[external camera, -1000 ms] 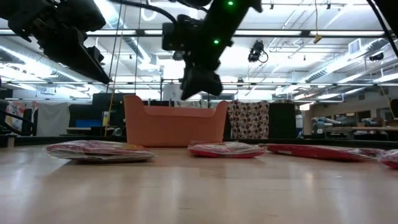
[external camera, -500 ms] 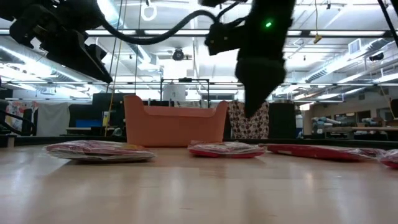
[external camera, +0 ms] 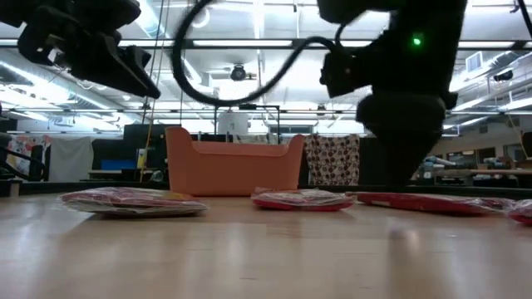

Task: Sort popcorn bags into baskets
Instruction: Put the red popcorn bag into the orange bin

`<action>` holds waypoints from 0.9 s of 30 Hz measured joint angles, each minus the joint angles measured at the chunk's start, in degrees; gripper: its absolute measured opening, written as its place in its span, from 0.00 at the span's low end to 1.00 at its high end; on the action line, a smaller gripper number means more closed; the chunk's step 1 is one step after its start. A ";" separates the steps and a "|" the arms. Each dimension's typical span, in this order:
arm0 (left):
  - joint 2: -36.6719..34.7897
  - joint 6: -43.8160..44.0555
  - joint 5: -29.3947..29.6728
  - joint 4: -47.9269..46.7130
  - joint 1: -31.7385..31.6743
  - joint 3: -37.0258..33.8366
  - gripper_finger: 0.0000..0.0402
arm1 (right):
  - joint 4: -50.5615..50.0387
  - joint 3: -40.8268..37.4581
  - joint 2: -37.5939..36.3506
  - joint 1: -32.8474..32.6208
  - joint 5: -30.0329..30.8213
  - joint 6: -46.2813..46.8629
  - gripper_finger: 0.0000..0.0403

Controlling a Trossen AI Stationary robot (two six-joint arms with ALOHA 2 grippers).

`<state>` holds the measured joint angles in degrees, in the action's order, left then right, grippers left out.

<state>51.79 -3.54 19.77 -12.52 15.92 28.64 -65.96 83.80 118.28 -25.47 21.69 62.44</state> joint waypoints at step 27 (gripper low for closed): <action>0.00 -2.68 -0.02 1.97 -2.62 0.00 0.35 | 4.49 -5.83 0.22 0.41 2.52 -7.90 0.03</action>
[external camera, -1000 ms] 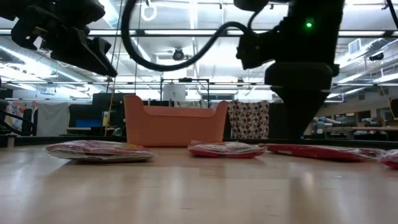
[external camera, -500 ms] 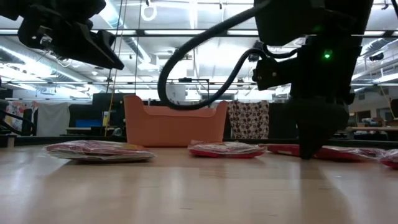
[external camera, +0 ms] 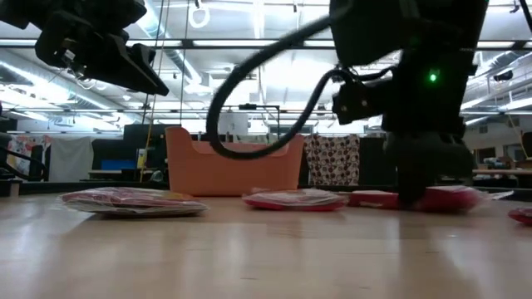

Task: Sort popcorn bags into baskets
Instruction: Put the red popcorn bag into the orange bin

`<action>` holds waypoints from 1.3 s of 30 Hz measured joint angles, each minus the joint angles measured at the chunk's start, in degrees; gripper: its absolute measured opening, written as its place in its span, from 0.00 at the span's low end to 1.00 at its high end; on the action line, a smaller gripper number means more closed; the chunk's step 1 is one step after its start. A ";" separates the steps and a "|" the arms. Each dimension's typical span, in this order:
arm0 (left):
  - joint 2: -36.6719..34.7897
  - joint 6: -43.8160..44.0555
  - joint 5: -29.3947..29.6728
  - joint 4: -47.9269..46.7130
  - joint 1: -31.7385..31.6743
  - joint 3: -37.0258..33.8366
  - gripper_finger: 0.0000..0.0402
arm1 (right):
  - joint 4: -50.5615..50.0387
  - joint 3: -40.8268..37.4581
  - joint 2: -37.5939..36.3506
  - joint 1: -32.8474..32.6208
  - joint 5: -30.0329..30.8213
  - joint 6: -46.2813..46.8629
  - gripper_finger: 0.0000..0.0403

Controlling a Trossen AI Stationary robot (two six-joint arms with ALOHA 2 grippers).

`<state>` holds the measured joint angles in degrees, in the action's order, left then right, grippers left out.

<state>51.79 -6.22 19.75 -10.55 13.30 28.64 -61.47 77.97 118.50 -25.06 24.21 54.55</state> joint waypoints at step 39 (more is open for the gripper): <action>0.00 17.94 -10.80 4.39 2.05 0.00 0.35 | 40.61 18.80 -0.16 31.74 10.57 -89.22 0.11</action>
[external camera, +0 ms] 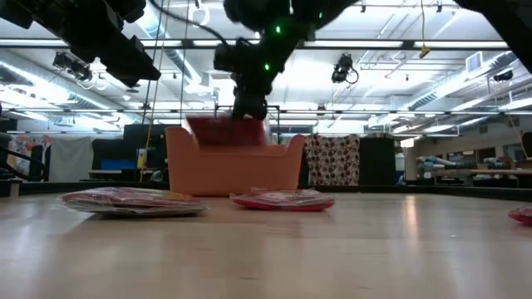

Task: Sort popcorn bags into baskets
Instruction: Put the red popcorn bag into the orange bin

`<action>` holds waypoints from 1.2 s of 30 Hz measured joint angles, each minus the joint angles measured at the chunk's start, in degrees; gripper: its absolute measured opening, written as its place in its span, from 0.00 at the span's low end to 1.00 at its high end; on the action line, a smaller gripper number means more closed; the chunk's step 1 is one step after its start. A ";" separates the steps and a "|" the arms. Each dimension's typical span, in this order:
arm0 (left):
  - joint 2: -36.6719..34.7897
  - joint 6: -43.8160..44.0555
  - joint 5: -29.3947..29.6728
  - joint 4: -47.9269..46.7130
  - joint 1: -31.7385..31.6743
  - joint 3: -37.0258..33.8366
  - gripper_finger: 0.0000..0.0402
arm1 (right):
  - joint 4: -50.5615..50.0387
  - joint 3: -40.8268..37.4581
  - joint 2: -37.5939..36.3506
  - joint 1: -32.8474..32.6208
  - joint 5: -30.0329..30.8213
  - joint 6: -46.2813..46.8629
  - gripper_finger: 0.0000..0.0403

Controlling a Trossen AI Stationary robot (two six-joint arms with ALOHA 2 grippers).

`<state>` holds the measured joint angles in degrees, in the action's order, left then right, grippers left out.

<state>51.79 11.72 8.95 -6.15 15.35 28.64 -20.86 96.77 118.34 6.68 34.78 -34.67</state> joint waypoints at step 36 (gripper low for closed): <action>22.39 -21.13 20.50 -9.72 16.79 -0.02 0.40 | -22.94 -1.33 -0.42 -23.99 0.04 33.55 0.41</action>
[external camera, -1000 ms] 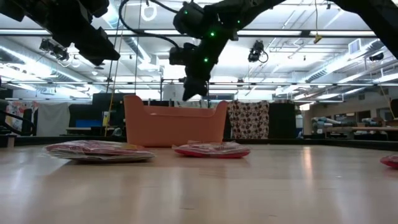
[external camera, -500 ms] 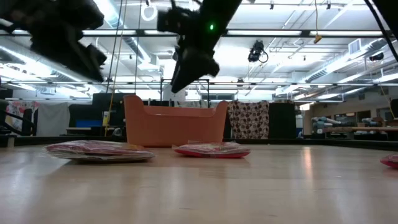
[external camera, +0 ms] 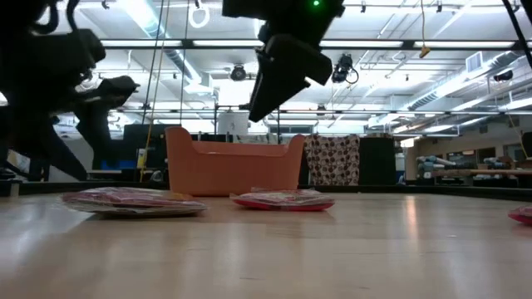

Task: Sort popcorn bags into baskets
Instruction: Put the red popcorn bag into the orange bin

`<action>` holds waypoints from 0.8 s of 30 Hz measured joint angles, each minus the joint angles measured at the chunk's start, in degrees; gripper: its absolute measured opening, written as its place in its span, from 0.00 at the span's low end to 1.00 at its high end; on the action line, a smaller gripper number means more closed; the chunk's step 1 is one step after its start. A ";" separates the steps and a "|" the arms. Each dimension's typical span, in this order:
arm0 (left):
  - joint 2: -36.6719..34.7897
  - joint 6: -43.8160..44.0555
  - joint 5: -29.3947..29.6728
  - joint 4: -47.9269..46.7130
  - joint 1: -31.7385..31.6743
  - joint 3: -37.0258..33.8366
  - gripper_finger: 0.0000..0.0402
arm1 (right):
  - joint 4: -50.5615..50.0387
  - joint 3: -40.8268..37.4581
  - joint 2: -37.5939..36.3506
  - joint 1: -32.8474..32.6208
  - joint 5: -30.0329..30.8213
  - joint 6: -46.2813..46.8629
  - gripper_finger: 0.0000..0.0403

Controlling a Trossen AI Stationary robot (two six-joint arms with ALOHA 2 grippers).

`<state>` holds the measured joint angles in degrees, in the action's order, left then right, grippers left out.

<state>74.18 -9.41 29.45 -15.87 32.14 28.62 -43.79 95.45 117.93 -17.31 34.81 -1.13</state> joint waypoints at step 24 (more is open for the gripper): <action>11.96 5.03 7.62 7.07 0.46 -0.02 0.03 | 10.20 -2.13 0.04 -3.19 -2.89 0.32 0.41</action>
<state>86.14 -4.38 37.08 -8.80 32.60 28.60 -33.60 93.32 117.97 -20.50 31.92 -0.81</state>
